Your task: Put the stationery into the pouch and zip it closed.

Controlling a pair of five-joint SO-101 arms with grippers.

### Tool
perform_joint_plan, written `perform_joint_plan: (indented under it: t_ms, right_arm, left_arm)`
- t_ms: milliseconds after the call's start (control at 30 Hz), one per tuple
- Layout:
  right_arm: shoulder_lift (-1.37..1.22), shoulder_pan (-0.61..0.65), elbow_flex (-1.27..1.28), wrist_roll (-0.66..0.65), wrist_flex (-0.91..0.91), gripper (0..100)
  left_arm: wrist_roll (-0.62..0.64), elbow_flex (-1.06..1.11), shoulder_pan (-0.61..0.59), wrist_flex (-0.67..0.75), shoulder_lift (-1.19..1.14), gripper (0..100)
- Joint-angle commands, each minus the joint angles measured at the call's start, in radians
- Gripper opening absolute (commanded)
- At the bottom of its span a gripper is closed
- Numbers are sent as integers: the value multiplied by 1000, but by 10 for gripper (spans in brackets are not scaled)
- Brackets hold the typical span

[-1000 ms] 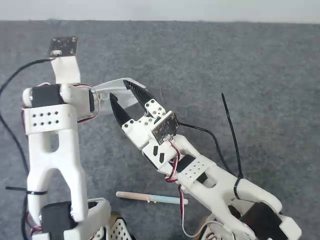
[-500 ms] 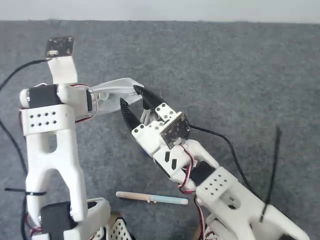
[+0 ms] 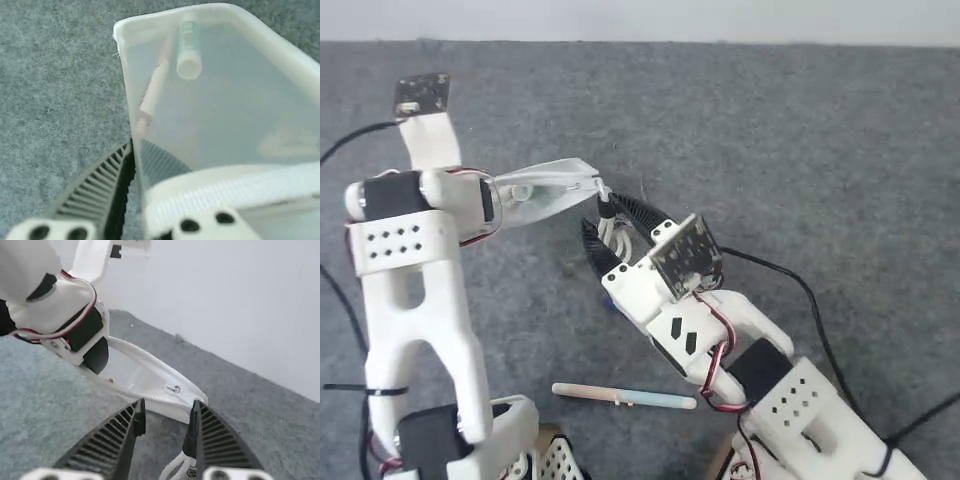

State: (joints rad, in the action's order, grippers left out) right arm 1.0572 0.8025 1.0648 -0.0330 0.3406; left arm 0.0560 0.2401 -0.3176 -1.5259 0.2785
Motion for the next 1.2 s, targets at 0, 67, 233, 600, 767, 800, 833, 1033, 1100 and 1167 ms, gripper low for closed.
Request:
perform_joint_plan:
  t_ms: [0, 67, 233, 600, 767, 800, 833, 1033, 1100, 1167]
  right_arm:
    - [-13, -8, -167, 9, 223, 134]
    - [-44, -10, -218, 5, 314, 134]
    - [-139, -8, -304, -8, 473, 134]
    - [-424, -25, -342, -187, 634, 134]
    - [-529, -54, -341, -262, 665, 134]
    - [-550, -68, -341, -273, 664, 134]
    - [-572, -85, -341, -285, 664, 134]
    - [-699, -137, -341, -367, 664, 134]
    - [-731, -134, -341, -370, 664, 134]
    - [-757, -134, -341, -370, 664, 134]
  left_arm:
    - [-12, 36, -43, 8, -34, 13]
    - [-12, 36, -43, 8, -34, 13]
    - [-9, 33, -89, 26, -34, 14]
    - [-8, 25, -147, 41, -34, 14]
    - [-8, 25, -147, 43, -34, 14]
    - [-8, 25, -147, 43, -34, 14]
    - [-8, 25, -147, 43, -34, 14]
    - [-9, 25, -147, 43, -35, 14]
    - [-9, 25, -147, 43, -35, 14]
    - [-9, 25, -147, 43, -35, 14]
